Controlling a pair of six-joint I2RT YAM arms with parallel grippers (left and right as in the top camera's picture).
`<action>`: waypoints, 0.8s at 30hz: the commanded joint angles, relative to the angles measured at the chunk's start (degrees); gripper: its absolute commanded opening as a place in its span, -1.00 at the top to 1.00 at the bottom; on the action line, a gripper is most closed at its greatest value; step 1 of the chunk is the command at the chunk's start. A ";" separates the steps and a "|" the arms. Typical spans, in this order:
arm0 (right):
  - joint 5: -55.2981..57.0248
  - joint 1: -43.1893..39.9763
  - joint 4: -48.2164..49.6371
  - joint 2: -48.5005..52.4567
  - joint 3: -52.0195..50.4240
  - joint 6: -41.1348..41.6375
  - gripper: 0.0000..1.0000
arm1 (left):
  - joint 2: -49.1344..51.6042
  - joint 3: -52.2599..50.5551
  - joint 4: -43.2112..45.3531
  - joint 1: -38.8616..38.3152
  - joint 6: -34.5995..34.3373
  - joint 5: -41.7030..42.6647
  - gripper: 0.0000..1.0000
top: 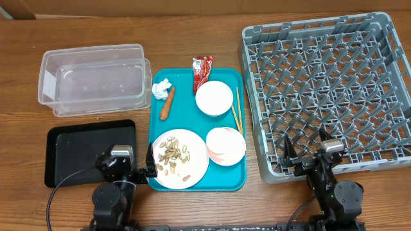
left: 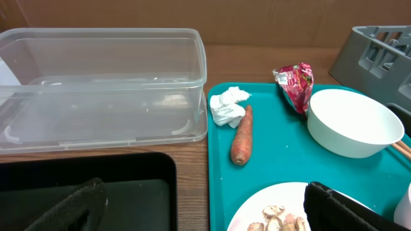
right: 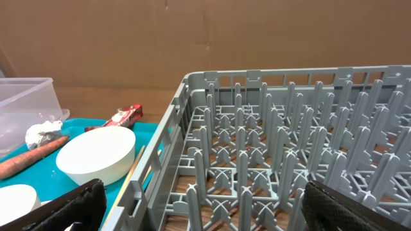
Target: Sort waste into correct bins and load items into the dishwasher
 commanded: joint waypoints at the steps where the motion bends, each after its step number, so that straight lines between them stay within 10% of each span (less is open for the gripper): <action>1: 0.37 -0.15 0.39 -0.68 -0.09 0.20 -1.00 | -0.59 -0.46 0.26 0.31 1.07 0.48 -1.00; 12: -0.66 -0.15 0.46 -0.68 -0.09 0.31 -1.00 | -0.59 -0.46 0.26 0.31 1.07 0.48 -1.00; 24: -15.04 -0.15 7.39 -0.66 3.69 22.38 -1.00 | -0.59 -0.46 0.26 0.31 1.07 0.48 -1.00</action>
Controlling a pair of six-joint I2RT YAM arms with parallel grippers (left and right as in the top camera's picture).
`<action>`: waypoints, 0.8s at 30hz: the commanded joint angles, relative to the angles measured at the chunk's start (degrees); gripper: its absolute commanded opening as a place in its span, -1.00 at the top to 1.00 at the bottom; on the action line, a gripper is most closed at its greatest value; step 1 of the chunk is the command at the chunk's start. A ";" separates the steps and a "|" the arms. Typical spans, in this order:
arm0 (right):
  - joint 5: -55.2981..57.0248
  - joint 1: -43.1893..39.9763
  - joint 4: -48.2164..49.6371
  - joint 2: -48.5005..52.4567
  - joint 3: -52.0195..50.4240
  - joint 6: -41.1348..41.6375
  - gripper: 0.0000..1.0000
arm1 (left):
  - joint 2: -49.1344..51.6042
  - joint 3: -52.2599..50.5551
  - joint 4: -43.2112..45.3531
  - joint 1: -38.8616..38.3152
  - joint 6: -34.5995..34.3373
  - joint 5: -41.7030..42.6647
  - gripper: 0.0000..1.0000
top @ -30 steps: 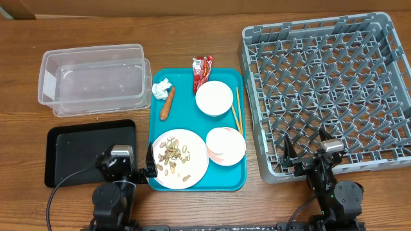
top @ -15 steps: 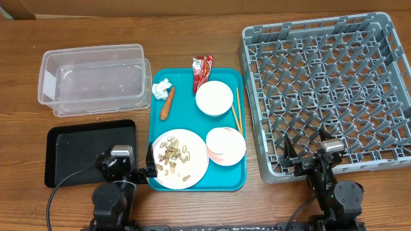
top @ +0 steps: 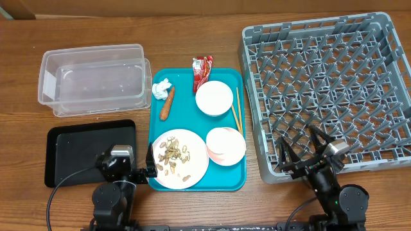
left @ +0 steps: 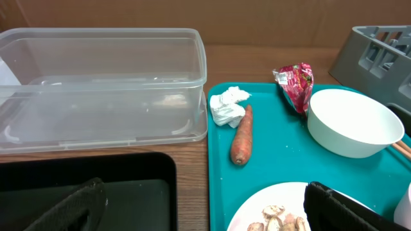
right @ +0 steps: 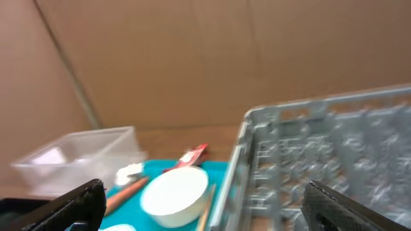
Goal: Sort waste into correct bins and load items into the dishwasher
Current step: 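Move the right gripper over the pink plate and white cup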
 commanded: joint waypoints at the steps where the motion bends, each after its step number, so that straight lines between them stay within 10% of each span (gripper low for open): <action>1: -3.56 -0.15 -2.51 -0.57 4.68 6.54 -1.00 | -0.59 -0.46 0.26 0.31 1.09 0.48 -1.00; 24: -6.40 -0.04 -48.11 48.48 63.47 1.36 -1.00 | -0.59 -0.46 0.26 0.31 1.07 0.48 -1.00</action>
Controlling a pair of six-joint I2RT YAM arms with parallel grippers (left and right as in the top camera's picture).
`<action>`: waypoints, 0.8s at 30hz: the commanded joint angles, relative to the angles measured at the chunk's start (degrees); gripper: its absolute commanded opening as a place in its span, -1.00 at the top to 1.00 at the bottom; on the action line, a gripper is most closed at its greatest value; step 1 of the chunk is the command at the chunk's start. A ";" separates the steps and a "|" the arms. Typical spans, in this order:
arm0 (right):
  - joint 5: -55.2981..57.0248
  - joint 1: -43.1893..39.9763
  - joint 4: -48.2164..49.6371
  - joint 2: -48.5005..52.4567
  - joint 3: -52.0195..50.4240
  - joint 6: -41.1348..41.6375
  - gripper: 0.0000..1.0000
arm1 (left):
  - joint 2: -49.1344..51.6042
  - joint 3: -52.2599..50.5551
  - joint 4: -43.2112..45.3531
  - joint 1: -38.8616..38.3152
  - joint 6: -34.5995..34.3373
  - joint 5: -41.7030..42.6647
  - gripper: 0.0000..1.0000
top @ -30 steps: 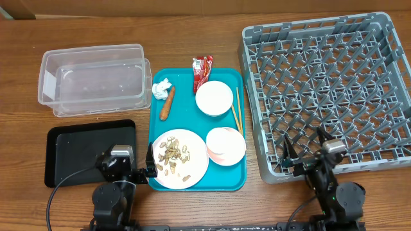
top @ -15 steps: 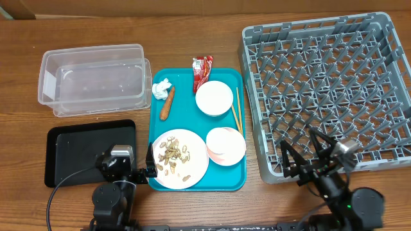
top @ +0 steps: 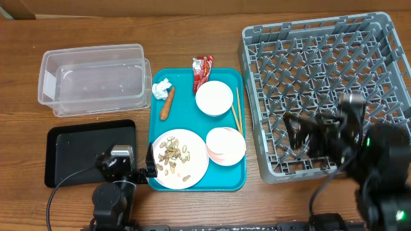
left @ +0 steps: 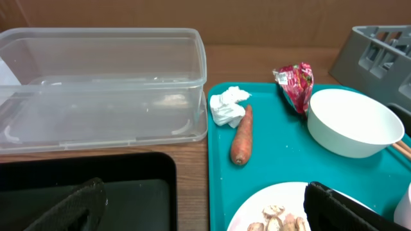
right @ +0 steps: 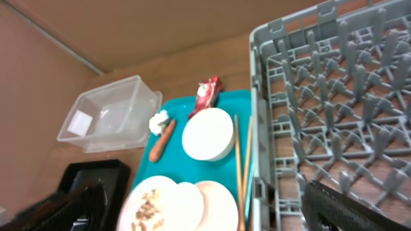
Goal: Sort waste into correct bins and load items into the dishwasher
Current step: 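Move the right gripper over the pink plate and white cup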
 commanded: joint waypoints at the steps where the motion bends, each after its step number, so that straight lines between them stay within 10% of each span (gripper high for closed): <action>1: -5.73 -0.04 -2.71 7.02 9.40 -0.26 -1.00 | -0.59 -0.46 0.31 0.31 1.07 0.48 -1.00; 9: -19.93 1.05 1.88 16.28 12.74 3.80 -1.00 | -0.59 -0.46 0.31 0.31 1.07 0.48 -1.00; 24: 19.89 39.19 -7.87 23.98 12.74 12.81 -1.00 | -0.59 -0.46 0.31 0.31 1.07 0.48 -1.00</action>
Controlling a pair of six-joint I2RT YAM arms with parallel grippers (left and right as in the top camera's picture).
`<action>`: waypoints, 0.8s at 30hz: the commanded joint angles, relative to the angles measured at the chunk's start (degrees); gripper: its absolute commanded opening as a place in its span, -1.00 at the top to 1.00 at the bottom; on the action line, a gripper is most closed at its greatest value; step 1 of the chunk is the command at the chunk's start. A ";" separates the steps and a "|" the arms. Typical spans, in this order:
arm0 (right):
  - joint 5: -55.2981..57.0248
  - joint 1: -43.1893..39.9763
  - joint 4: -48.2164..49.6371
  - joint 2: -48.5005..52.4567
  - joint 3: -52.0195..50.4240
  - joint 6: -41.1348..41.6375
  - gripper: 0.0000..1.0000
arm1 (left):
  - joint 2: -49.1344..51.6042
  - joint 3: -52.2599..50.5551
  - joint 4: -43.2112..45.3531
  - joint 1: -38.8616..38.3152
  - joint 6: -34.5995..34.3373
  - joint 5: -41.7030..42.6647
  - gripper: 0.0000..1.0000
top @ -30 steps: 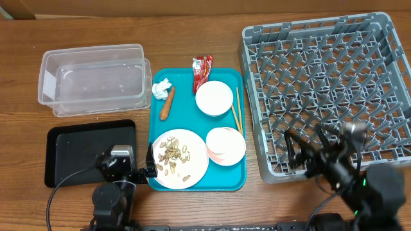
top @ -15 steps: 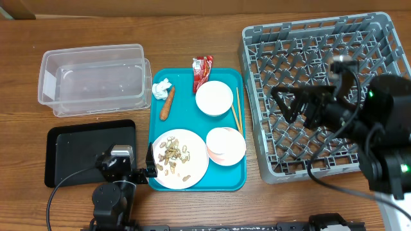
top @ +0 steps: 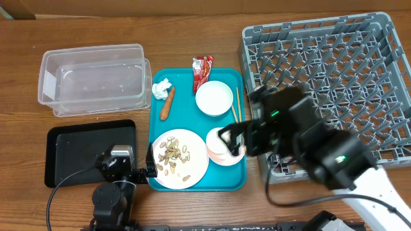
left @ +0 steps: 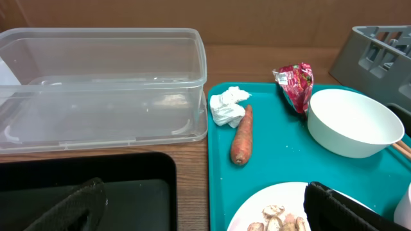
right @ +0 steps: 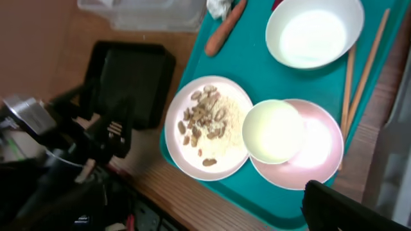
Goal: Sort waste into correct bins and load items into the dishwasher
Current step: 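Move the right gripper over the pink plate and white cup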
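Note:
A teal tray holds a white plate of peanut shells, a white bowl, chopsticks, a carrot, a crumpled tissue and a red wrapper. A pink plate carries a small pale bowl. My right gripper hovers high over the pink plate, open and empty; only one of its fingers shows in the right wrist view. My left gripper rests open at the tray's front left corner.
A grey dish rack fills the right side. A clear plastic bin stands at the back left, with a black tray in front of it. The right arm stretches across the rack's front left corner.
My right gripper has gone from above the rack's front left part to above the pink plate on the tray, its camera now looking straight down. The left arm and all objects are unmoved.
My right gripper sat low at the table's front edge before the rack. Then it was lifted and turned a little, then high over the rack, and now it is over the tray's right side. The left gripper stayed open and still throughout.

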 commanded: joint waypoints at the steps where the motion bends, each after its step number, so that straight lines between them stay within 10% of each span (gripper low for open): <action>1: 10.99 5.33 0.20 2.89 1.14 3.45 -1.00 | -0.59 -0.46 0.26 0.31 1.09 0.48 -1.00; 24: 17.18 4.48 -0.26 18.32 1.07 4.24 -1.00 | -0.59 -0.46 0.26 0.31 1.09 0.48 -1.00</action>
